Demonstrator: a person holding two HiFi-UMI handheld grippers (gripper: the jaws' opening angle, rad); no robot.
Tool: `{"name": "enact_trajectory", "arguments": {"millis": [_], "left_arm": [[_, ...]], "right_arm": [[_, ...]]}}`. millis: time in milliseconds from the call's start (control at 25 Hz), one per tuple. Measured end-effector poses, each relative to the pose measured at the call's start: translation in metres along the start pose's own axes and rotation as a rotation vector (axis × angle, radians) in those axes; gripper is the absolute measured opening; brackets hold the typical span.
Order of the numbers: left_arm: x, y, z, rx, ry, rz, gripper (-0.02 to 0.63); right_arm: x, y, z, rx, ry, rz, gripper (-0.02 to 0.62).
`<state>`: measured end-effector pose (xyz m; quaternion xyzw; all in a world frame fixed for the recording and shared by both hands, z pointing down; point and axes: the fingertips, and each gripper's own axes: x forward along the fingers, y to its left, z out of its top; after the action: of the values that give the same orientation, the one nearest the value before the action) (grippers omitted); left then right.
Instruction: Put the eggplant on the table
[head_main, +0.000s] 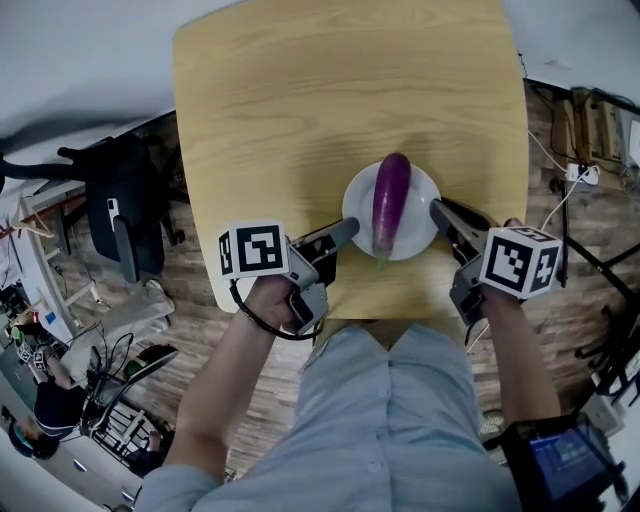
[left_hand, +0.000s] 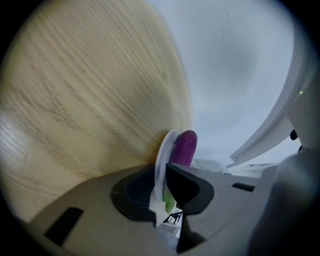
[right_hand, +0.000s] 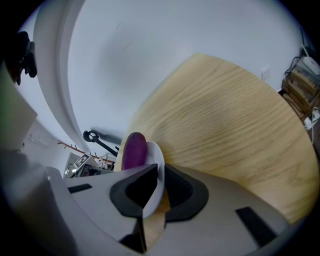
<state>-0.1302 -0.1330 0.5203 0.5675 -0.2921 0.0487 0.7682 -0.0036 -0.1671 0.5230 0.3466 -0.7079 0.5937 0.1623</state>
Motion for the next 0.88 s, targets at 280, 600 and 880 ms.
{"name": "enact_trajectory", "arguments": {"millis": [280,600,880], "left_arm": [[-0.002,-0.003,0.003,0.051,-0.011,0.029,0.098],[-0.002,-0.01,0.005,0.078,-0.024,0.029,0.172],[-0.003,-0.013,0.003,0.103,-0.024,0.041,0.22]], "right_arm": [[0.004,0.004,-0.001,-0.055,0.012,-0.025,0.046],[0.005,0.008,-0.003,-0.107,0.025,-0.04,0.085],[0.006,0.009,-0.005,-0.141,0.035,-0.053,0.1]]}}
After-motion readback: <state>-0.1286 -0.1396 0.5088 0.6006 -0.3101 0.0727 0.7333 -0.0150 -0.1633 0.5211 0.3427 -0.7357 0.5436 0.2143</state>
